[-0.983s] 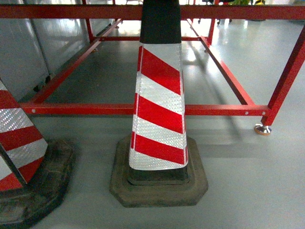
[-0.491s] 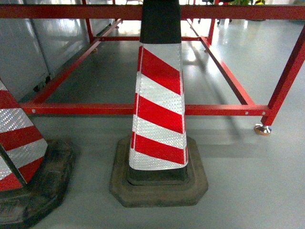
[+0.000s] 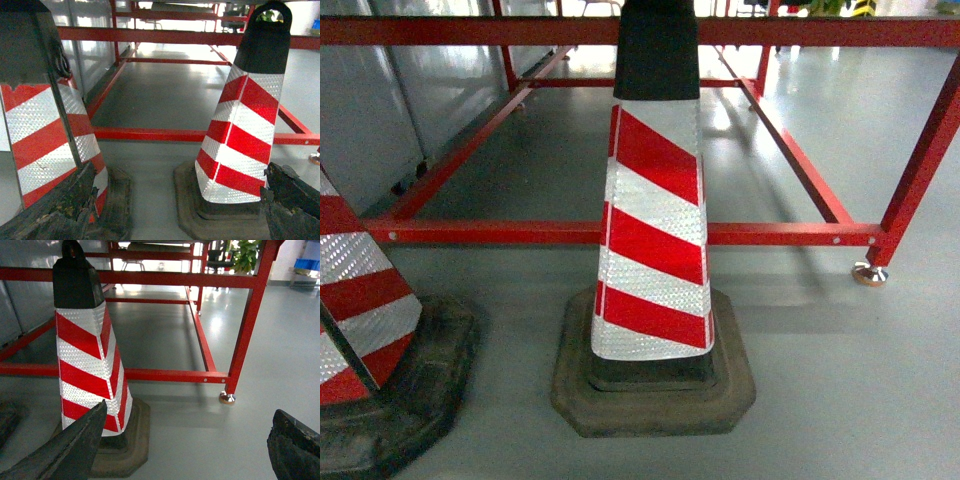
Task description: Sort blue parts and orange caps into right shelf containers
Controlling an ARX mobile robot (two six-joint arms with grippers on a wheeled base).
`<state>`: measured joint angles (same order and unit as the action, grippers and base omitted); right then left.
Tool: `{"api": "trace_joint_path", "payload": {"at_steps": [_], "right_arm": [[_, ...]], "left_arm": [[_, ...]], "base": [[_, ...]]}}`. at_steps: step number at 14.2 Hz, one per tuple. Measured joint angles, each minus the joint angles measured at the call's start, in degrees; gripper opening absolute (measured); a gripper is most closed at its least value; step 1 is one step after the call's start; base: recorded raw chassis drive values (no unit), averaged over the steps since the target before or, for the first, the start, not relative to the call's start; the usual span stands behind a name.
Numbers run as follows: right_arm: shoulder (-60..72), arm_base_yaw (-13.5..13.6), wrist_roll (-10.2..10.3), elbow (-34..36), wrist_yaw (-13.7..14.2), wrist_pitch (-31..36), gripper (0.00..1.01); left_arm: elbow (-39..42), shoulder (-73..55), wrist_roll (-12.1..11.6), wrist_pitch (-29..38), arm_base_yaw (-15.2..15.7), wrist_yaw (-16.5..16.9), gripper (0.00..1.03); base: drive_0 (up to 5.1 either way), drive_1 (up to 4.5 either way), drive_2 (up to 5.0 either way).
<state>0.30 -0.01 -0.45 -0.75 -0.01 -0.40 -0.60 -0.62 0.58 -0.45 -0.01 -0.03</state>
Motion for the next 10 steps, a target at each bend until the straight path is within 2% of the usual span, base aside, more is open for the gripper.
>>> {"api": "trace_joint_path", "payload": {"at_steps": [10], "right_arm": [[0.0,0.0,0.4,0.0,0.0,0.1,0.98]], "left_arm": [[0.0,0.0,-0.5,0.2,0.0,0.0,0.98]], "base": [[0.0,0.00,0.0]]}}
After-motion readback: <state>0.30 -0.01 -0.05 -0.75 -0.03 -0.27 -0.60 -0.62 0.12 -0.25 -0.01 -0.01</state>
